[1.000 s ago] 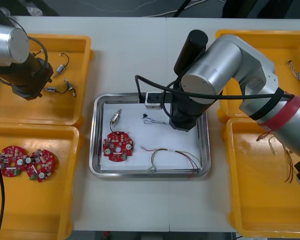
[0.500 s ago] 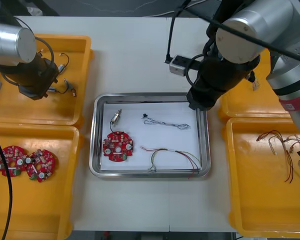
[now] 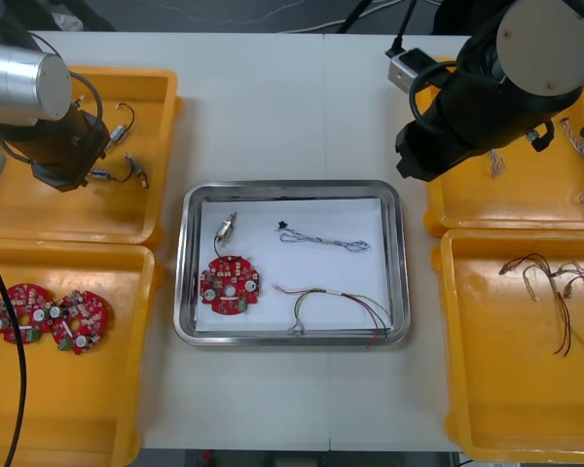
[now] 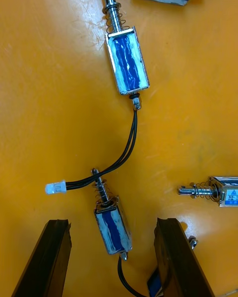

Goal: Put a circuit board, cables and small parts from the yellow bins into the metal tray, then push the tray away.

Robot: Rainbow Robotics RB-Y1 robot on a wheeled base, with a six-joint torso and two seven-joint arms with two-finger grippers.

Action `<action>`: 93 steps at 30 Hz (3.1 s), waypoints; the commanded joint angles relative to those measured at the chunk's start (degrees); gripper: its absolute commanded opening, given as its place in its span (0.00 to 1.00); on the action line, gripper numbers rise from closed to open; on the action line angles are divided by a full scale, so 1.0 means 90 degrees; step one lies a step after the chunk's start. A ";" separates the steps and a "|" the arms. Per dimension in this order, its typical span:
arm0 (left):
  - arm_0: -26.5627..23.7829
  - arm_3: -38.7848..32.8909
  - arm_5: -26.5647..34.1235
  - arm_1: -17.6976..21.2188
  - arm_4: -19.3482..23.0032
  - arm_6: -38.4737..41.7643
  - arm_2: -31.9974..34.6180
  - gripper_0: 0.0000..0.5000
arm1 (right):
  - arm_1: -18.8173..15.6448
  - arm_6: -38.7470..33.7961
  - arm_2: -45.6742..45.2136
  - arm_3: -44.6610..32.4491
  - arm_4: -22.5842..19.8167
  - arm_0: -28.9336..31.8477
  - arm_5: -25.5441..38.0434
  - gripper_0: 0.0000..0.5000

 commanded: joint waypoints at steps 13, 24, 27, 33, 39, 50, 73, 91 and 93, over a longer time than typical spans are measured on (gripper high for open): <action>-0.0299 0.0098 -0.0098 -0.0158 -0.0028 0.0247 0.0170 1.00 | -0.0868 -0.1433 -0.1520 -0.0732 -0.0148 0.0921 0.0023 0.88; -0.0299 0.0176 -0.0166 -0.0246 0.0011 0.0218 0.0180 1.00 | -0.1376 -0.1462 -0.2165 -0.0732 -0.0344 0.1595 0.0023 0.88; -0.0299 0.0225 -0.0176 -0.0276 0.0011 0.0198 0.0180 1.00 | -0.1454 -0.1462 -0.2350 -0.0732 -0.0393 0.1780 0.0023 0.88; -0.0289 0.0322 -0.0205 -0.0285 -0.0008 0.0169 0.0180 1.00 | -0.1512 -0.1413 -0.2721 -0.0732 -0.0461 0.2181 0.0023 0.88; -0.0250 0.0400 -0.0293 -0.0285 -0.0018 0.0120 0.0180 0.57 | -0.1698 -0.1433 -0.2799 -0.0791 -0.0598 0.2523 0.0023 0.88; -0.0250 0.0400 -0.0293 -0.0285 -0.0008 0.0110 0.0180 0.00 | -0.1747 -0.1472 -0.3073 -0.1006 -0.0734 0.3040 0.0023 0.88; -0.0260 -0.1133 0.1582 0.0096 0.0324 -0.0056 0.0454 0.00 | -0.1805 -0.1774 -0.3415 -0.1826 -0.0822 0.3734 0.0023 0.88; -0.0250 -0.2832 0.2633 0.0642 0.1232 -0.1325 0.0532 0.00 | -0.1815 -0.1745 -0.3463 -0.1982 -0.0988 0.3782 0.0023 0.87; -0.0250 -0.2949 0.2633 0.0642 0.1281 -0.1647 0.0512 0.00 | -0.1805 -0.1745 -0.3473 -0.2002 -0.0988 0.3792 0.0023 0.87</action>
